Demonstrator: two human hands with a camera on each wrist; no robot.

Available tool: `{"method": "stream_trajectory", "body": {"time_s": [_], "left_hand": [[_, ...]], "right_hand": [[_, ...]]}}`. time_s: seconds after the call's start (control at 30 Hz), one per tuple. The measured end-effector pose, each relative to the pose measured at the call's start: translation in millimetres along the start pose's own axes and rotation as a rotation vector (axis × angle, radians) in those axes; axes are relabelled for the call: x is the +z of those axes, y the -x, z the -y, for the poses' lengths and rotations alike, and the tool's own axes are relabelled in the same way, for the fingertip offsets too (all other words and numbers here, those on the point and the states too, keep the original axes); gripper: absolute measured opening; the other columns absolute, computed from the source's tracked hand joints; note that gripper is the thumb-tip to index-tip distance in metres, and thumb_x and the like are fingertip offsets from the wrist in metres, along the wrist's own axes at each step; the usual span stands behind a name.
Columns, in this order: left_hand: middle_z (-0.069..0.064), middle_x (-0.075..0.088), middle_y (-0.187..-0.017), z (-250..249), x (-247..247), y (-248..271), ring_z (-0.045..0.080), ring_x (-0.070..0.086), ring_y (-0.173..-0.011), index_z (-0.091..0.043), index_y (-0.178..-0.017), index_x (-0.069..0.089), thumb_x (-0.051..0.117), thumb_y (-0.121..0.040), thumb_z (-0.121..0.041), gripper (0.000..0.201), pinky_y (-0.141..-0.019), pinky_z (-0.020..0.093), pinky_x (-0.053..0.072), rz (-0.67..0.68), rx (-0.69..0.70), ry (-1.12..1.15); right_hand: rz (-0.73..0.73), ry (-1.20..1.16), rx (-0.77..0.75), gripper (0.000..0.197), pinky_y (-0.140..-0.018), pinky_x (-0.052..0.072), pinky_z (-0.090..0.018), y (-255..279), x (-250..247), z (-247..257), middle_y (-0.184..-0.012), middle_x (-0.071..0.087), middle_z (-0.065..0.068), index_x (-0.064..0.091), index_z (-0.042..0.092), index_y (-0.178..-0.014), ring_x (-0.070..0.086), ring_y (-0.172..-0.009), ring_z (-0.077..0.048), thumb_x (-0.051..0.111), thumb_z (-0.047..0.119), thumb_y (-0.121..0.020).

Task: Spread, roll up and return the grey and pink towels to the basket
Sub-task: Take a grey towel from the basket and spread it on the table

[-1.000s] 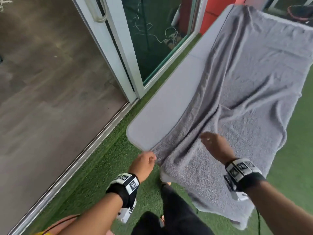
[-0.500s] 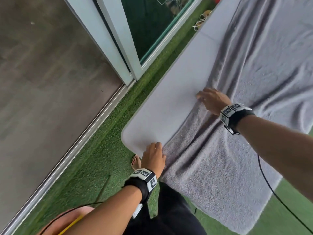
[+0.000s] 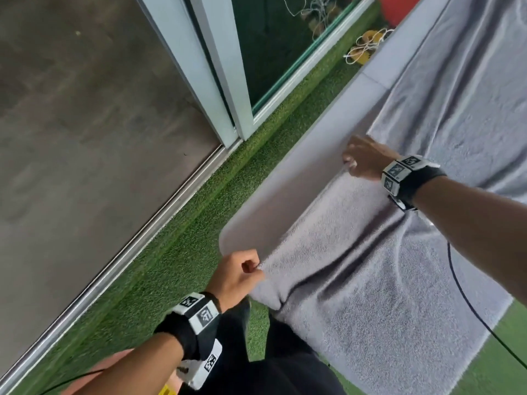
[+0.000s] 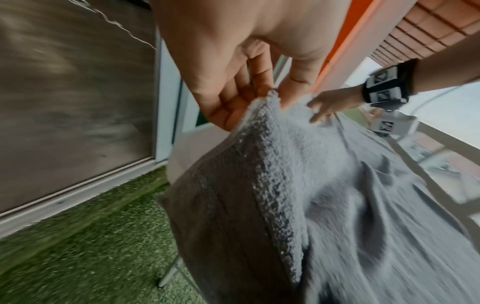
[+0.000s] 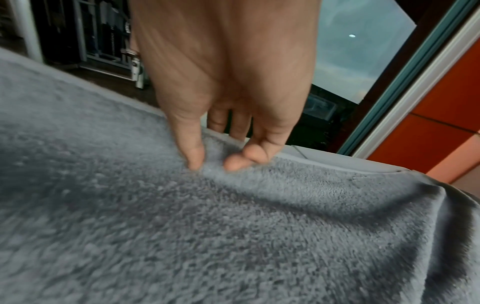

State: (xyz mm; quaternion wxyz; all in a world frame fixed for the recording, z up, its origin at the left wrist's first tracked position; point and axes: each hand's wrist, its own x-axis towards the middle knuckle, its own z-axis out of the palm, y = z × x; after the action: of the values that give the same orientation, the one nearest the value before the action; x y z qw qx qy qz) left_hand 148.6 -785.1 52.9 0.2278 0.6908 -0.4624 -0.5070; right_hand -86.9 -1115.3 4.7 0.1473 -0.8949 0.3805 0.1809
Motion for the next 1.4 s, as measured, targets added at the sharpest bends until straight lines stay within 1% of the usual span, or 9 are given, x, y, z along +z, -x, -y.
{"method": "stream_trajectory", "body": {"time_s": [0.07,0.17,0.4,0.47,0.57,0.77,0.87,1.13,1.4], "left_hand": [[-0.01,0.036,-0.053,4.2,-14.5,0.2,0.006,0.032,-0.053,-0.022,-0.057,0.04,0.055,-0.067,-0.031,0.019,-0.052,0.025,0.026,-0.061,-0.048,0.013],[-0.01,0.038,-0.054,17.7,-34.4,-5.6,0.007,0.034,-0.052,-0.02,-0.059,0.043,0.061,-0.071,-0.019,0.021,-0.054,0.024,0.028,-0.193,-0.114,0.001],[-0.002,0.049,-0.064,33.9,-58.4,-13.6,0.007,0.039,-0.053,-0.01,-0.077,0.055,0.063,-0.078,0.005,0.016,-0.046,0.011,0.031,-0.314,-0.177,-0.031],[-0.002,0.051,-0.065,38.9,-57.6,-12.5,0.007,0.04,-0.052,-0.007,-0.084,0.058,0.062,-0.081,0.003,0.011,-0.043,0.011,0.031,-0.31,-0.192,-0.036],[-0.005,0.044,-0.056,56.5,-55.7,-13.2,0.004,0.034,-0.043,-0.009,-0.07,0.055,0.062,-0.082,-0.002,0.015,-0.04,0.014,0.026,-0.281,-0.23,-0.069],[-0.002,0.06,-0.061,87.3,-54.8,-19.6,0.017,0.053,-0.056,-0.014,-0.074,0.063,0.066,-0.084,-0.01,0.011,-0.052,0.027,0.038,-0.303,-0.358,-0.135],[-0.002,0.054,-0.056,91.4,-55.4,-23.8,0.018,0.047,-0.052,-0.014,-0.071,0.058,0.062,-0.088,-0.014,0.018,-0.05,0.027,0.03,-0.35,-0.369,-0.178],[0.009,0.066,-0.076,100.9,-74.5,-31.2,0.03,0.061,-0.069,-0.012,-0.091,0.063,0.054,-0.093,-0.019,0.012,-0.062,0.035,0.047,-0.505,-0.393,-0.244],[0.018,0.067,-0.09,98.2,-101.9,-59.5,0.036,0.061,-0.084,-0.01,-0.096,0.064,0.049,-0.095,-0.019,0.017,-0.072,0.035,0.038,-0.604,-0.491,-0.394]], "right_hand": [[-0.005,-0.019,0.108,0.018,-0.086,0.052,-0.042,-11.6,-8.1,-4.8,-0.121,0.055,-0.008,0.062,0.017,-0.107,0.053,-0.109,-0.029,0.063,0.021,-0.089],[-0.055,-0.063,0.209,0.013,-0.066,0.048,-0.031,-29.8,-24.3,-5.5,-0.101,0.066,-0.016,0.062,0.012,-0.097,0.06,-0.082,-0.029,0.055,0.004,-0.091],[-0.314,-0.065,0.224,0.025,-0.086,0.051,-0.044,-73.9,-55.4,2.6,-0.113,0.061,-0.022,0.068,0.0,-0.103,0.06,-0.101,-0.041,0.05,-0.006,-0.087],[-0.39,-0.109,0.227,0.022,-0.085,0.051,-0.044,-83.7,-60.9,7.4,-0.112,0.061,-0.024,0.067,-0.004,-0.101,0.061,-0.1,-0.041,0.048,-0.005,-0.09],[-0.507,-0.206,0.165,0.02,-0.078,0.052,-0.039,-100.5,-65.4,20.5,-0.107,0.063,-0.027,0.067,-0.01,-0.095,0.063,-0.093,-0.039,0.048,-0.006,-0.091],[-0.437,-0.269,0.085,0.018,-0.076,0.055,-0.033,-123.2,-56.5,31.1,-0.109,0.061,-0.018,0.068,-0.004,-0.091,0.063,-0.089,-0.029,0.052,0.003,-0.095],[-0.431,-0.288,0.099,0.019,-0.071,0.048,-0.025,-125.8,-49.3,31.2,-0.111,0.061,-0.016,0.069,-0.002,-0.092,0.062,-0.089,-0.027,0.051,0.006,-0.095],[-0.43,-0.287,0.15,0.021,-0.079,0.043,-0.027,-126.3,-50.8,33.4,-0.119,0.059,-0.017,0.069,0.001,-0.103,0.06,-0.104,-0.03,0.05,0.01,-0.096],[-0.437,-0.314,0.205,0.022,-0.084,0.047,-0.029,-139.1,-56.6,36.7,-0.126,0.058,-0.016,0.068,0.002,-0.107,0.059,-0.112,-0.031,0.052,0.013,-0.097]]}}
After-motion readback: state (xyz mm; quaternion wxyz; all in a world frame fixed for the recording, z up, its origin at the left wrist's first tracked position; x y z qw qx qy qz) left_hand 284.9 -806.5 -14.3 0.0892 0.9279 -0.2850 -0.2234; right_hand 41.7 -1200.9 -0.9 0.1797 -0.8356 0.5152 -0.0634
